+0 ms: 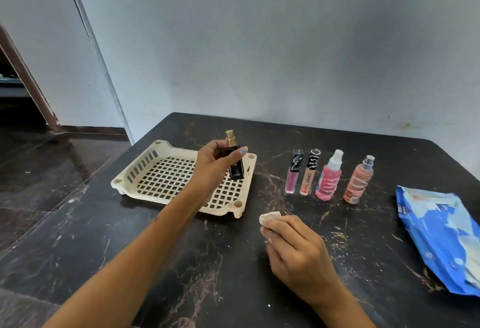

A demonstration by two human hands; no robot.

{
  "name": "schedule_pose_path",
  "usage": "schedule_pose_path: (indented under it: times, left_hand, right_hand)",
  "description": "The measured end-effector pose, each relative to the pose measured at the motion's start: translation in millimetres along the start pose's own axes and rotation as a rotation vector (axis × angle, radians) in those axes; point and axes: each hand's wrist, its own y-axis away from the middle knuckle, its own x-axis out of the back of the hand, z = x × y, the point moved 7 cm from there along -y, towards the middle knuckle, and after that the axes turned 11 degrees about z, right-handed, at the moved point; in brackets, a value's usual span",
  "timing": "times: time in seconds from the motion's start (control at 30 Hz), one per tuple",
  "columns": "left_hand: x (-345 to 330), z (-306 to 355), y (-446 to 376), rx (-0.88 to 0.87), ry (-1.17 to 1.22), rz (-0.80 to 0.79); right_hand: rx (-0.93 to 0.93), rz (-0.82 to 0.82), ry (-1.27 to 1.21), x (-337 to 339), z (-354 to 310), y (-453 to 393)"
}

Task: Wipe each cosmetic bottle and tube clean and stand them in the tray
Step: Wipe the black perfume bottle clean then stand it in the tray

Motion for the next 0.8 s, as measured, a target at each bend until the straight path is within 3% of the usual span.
schedule_pose_path:
  times: [0.3, 0.8]
  left_hand:
    - [4.2, -33.7, -32.3, -0.094, -0.316, 0.082]
    - [-10.6, -39.0, -42.4, -0.098, -0.464, 0.028]
  right_hand:
    - [-0.021, -0.011, -0.007, -1.2, 4.6, 0.0]
    - [-0.086, -0.054, -0.042, -3.2, 9.2, -1.6]
